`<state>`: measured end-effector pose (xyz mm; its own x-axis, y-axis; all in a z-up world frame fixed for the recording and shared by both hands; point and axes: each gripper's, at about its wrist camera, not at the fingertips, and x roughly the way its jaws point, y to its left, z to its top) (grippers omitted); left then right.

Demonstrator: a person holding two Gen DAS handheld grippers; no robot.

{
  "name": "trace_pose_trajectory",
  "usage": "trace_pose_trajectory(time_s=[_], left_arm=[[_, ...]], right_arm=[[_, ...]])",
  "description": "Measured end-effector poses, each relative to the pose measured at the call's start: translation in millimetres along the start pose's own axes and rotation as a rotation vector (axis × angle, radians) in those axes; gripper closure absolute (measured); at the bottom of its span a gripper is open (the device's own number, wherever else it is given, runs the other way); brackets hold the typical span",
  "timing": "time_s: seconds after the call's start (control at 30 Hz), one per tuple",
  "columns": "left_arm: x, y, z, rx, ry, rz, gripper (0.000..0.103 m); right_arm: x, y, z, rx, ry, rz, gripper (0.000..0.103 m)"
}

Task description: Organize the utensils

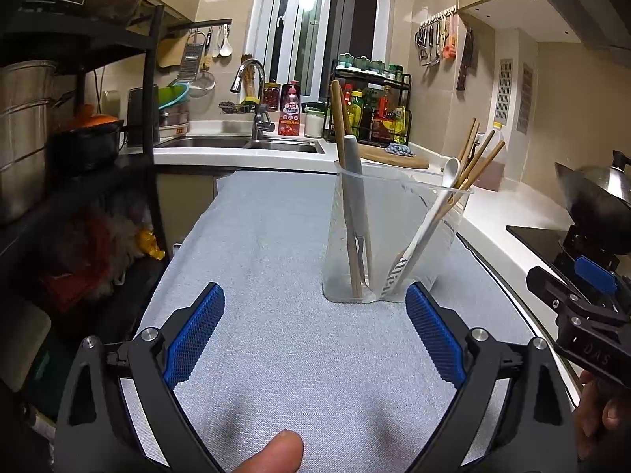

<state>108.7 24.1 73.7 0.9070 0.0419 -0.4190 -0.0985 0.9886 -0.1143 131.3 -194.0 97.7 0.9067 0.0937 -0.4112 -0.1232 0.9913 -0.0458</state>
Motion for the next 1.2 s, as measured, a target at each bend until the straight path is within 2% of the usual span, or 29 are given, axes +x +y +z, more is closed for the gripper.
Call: trace_pose_trajectory(time_s=[1.2], left_arm=[[-3.0, 0.5, -1.6, 0.007, -0.010, 0.000, 0.013]], right_arm=[[0.3, 2.1, -0.5, 0.000, -0.002, -0.001, 0.011]])
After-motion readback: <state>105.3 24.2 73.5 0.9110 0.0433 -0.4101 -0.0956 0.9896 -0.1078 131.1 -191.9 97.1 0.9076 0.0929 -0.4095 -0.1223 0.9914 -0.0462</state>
